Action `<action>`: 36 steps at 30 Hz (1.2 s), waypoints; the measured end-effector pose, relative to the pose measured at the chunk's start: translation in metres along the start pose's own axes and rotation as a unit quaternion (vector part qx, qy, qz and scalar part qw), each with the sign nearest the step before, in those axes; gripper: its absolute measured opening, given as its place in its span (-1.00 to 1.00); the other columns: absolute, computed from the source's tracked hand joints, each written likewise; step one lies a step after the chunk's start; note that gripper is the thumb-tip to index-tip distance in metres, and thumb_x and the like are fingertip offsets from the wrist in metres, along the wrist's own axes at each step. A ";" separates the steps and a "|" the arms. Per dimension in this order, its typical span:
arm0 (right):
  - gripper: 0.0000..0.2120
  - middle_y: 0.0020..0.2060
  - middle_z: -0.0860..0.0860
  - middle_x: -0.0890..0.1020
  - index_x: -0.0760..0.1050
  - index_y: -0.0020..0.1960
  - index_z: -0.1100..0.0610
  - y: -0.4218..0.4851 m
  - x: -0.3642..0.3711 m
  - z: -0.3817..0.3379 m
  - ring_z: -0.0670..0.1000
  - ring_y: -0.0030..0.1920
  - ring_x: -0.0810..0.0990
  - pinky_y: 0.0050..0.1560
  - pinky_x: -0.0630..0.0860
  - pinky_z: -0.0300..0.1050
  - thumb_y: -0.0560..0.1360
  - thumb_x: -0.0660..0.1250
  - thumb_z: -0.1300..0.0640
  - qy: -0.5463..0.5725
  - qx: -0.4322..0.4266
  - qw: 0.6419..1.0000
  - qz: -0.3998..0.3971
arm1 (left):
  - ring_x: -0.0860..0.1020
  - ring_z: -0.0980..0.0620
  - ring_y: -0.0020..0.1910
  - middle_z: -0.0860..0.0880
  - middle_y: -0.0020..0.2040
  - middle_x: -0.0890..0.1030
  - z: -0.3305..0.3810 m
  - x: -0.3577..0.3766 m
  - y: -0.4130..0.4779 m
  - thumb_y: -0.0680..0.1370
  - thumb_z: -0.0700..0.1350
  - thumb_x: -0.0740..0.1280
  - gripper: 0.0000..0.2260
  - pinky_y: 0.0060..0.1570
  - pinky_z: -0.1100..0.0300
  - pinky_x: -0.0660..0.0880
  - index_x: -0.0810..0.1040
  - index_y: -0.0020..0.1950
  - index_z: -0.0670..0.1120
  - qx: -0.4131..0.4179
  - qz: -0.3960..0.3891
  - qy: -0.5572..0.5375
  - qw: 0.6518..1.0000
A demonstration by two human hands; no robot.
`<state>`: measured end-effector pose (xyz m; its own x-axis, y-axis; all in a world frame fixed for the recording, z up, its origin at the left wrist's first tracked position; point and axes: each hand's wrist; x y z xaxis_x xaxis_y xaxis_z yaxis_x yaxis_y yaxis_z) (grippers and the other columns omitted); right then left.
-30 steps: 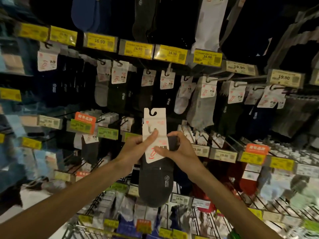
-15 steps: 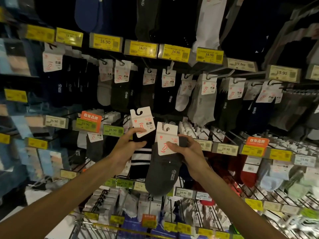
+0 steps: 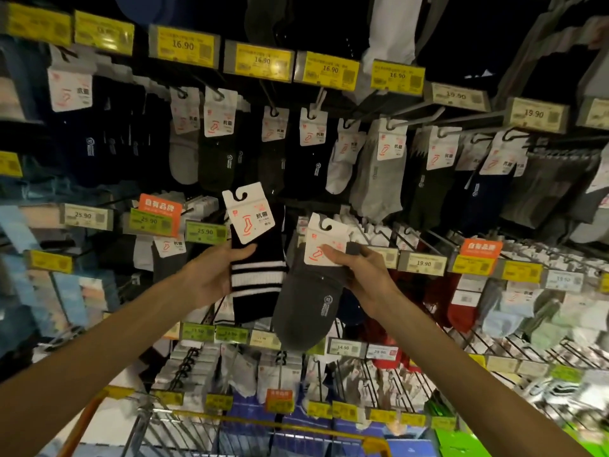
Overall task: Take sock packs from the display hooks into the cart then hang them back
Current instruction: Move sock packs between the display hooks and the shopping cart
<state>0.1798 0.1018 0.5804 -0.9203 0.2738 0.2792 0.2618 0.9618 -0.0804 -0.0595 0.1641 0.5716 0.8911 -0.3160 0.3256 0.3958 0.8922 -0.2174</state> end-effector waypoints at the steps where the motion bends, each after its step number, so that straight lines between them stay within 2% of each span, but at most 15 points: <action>1: -0.54 -0.01 0.13 0.71 0.53 0.21 0.27 0.002 -0.001 0.000 0.10 0.00 0.70 -0.09 0.62 -0.06 0.35 0.54 0.27 0.002 0.002 1.000 -0.002 | 0.63 -0.16 0.15 -0.14 0.19 0.66 0.001 -0.002 0.002 0.60 -0.16 0.30 -0.68 0.02 -0.07 0.63 0.51 0.36 -0.08 -0.009 -0.011 -0.010 1.000; 11: -0.59 -0.02 0.15 0.71 0.57 0.18 0.26 0.022 0.011 -0.011 0.12 0.01 0.70 0.06 0.61 0.03 0.34 0.53 0.29 0.015 0.002 1.000 -0.010 | 0.65 -0.11 0.12 -0.10 0.16 0.67 0.019 -0.003 0.006 0.63 -0.07 0.26 -0.72 -0.05 -0.04 0.65 0.49 0.36 0.02 -0.010 -0.020 0.018 1.000; 13: -0.59 -0.04 0.13 0.72 0.56 0.18 0.26 0.028 0.021 -0.016 0.11 0.01 0.70 0.04 0.62 0.01 0.35 0.52 0.30 0.009 -0.011 1.000 -0.004 | 0.64 -0.06 0.11 -0.05 0.19 0.66 0.024 -0.001 0.008 0.64 -0.12 0.27 -0.64 -0.09 -0.01 0.63 0.40 0.43 0.08 0.041 0.014 0.017 0.999; 16: -0.61 -0.05 0.08 0.72 0.54 0.18 0.20 0.036 0.043 -0.028 0.08 0.00 0.68 -0.09 0.61 -0.07 0.38 0.51 0.31 -0.015 -0.051 0.999 -0.002 | 0.46 0.16 0.24 0.25 0.29 0.46 0.035 0.000 0.007 0.63 -0.21 0.28 -0.37 0.25 0.06 0.40 0.10 0.55 0.26 0.183 0.059 0.076 0.978; 18: -0.59 -0.05 0.09 0.71 0.51 0.18 0.18 0.042 0.061 -0.040 0.07 -0.04 0.68 -0.13 0.60 -0.09 0.37 0.50 0.35 -0.015 -0.076 0.997 -0.011 | 0.31 0.26 0.34 0.31 0.35 0.33 0.046 -0.002 0.007 0.63 -0.25 0.27 -0.30 0.33 0.20 0.26 0.01 0.58 0.27 0.264 0.053 0.163 0.949; 20: -0.57 -0.03 0.11 0.70 0.48 0.18 0.18 0.050 0.081 -0.052 0.06 -0.06 0.69 -0.10 0.62 -0.08 0.37 0.50 0.38 -0.016 -0.096 0.995 -0.018 | 0.30 0.22 0.41 0.22 0.41 0.36 0.061 -0.008 0.013 0.65 -0.27 0.23 -0.47 0.32 0.28 0.28 0.27 0.53 0.18 0.299 0.060 0.230 0.924; 22: -0.57 0.01 0.14 0.68 0.46 0.17 0.15 0.059 0.102 -0.065 0.10 -0.01 0.68 0.00 0.63 0.00 0.38 0.49 0.39 -0.014 -0.117 0.993 -0.030 | 0.35 0.13 0.41 0.11 0.36 0.46 0.077 -0.009 0.016 0.67 -0.28 0.17 -0.66 0.31 0.28 0.30 0.59 0.25 0.07 0.295 0.087 0.264 0.914; 23: -0.57 0.02 0.14 0.67 0.45 0.15 0.12 0.063 0.112 -0.071 0.11 0.00 0.68 0.03 0.63 0.04 0.38 0.48 0.39 -0.013 -0.128 0.991 -0.036 | 0.36 0.11 0.38 0.09 0.31 0.49 0.084 -0.009 0.017 0.67 -0.29 0.15 -0.67 0.30 0.27 0.29 0.64 0.13 0.03 0.293 0.104 0.266 0.913; 25: -0.59 0.01 0.15 0.68 0.44 0.14 0.11 0.070 0.133 -0.085 0.12 -0.02 0.68 0.02 0.63 0.05 0.39 0.47 0.39 -0.016 -0.151 0.987 -0.050 | 0.38 0.10 0.31 0.04 0.26 0.52 0.101 -0.006 0.017 0.66 -0.29 0.14 -0.70 0.30 0.25 0.28 0.66 0.08 -0.07 0.271 0.139 0.238 0.922; 27: -0.64 0.00 0.14 0.68 0.46 0.11 0.11 0.074 0.152 -0.095 0.11 -0.06 0.69 -0.03 0.64 0.02 0.41 0.45 0.39 -0.013 -0.174 0.983 -0.061 | 0.48 0.04 0.27 0.01 0.25 0.57 0.118 -0.010 0.018 0.62 -0.15 0.26 -0.79 0.35 0.14 0.35 0.65 0.16 -0.11 0.232 0.153 0.197 0.940; 28: -0.67 -0.02 0.13 0.68 0.47 0.07 0.10 0.076 0.160 -0.100 0.11 -0.08 0.68 -0.05 0.64 0.01 0.42 0.44 0.39 -0.012 -0.183 0.981 -0.063 | 0.54 -0.02 0.23 -0.02 0.24 0.61 0.126 -0.011 0.017 0.55 0.02 0.35 -0.73 0.35 0.04 0.40 0.66 0.17 -0.06 0.200 0.157 0.186 0.949; 30: -0.74 -0.07 0.12 0.68 0.47 -0.02 0.08 0.078 0.172 -0.107 0.10 -0.11 0.68 -0.10 0.64 -0.01 0.44 0.43 0.37 -0.005 -0.183 0.981 -0.060 | 0.55 -0.09 0.22 -0.02 0.24 0.61 0.137 -0.016 0.017 0.27 0.40 0.42 -0.42 0.35 -0.10 0.40 0.68 0.12 0.07 0.157 0.150 0.184 0.959; 32: -0.78 -0.13 0.12 0.69 0.45 -0.04 0.13 0.080 0.180 -0.112 0.07 -0.18 0.69 -0.20 0.64 -0.07 0.44 0.44 0.34 0.020 -0.170 0.984 -0.051 | 0.46 -0.03 0.30 0.08 0.28 0.53 0.144 -0.019 0.018 0.10 0.57 0.38 -0.21 0.42 -0.11 0.30 0.67 0.15 0.12 0.152 0.119 0.202 0.960; 34: -0.76 -0.15 0.13 0.68 0.45 0.00 0.15 0.082 0.184 -0.114 0.06 -0.23 0.68 -0.25 0.63 -0.09 0.44 0.47 0.29 0.038 -0.168 0.984 -0.040 | 0.46 0.04 0.28 0.11 0.25 0.56 0.148 -0.014 0.014 0.19 0.53 0.41 -0.30 0.39 0.02 0.31 0.66 0.15 0.11 0.156 0.076 0.222 0.960; 36: -0.74 -0.11 0.17 0.68 0.46 0.02 0.16 0.086 0.187 -0.112 0.10 -0.20 0.67 -0.22 0.65 -0.04 0.43 0.49 0.24 0.033 -0.173 0.984 -0.023 | 0.54 0.17 0.09 0.15 0.07 0.64 0.149 -0.007 0.016 0.36 0.35 0.45 -0.55 0.12 0.31 0.41 0.68 0.09 0.08 0.177 0.057 0.235 0.954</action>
<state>0.0627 0.2360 0.7334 -0.9157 0.2185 0.3372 0.3138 0.9130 0.2607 -0.0926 0.2291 0.7032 0.9576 -0.2463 -0.1492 0.2652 0.9562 0.1239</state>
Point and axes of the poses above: each hand's wrist, its own y-axis towards the middle knuckle, its own x-axis out of the palm, z = x × y
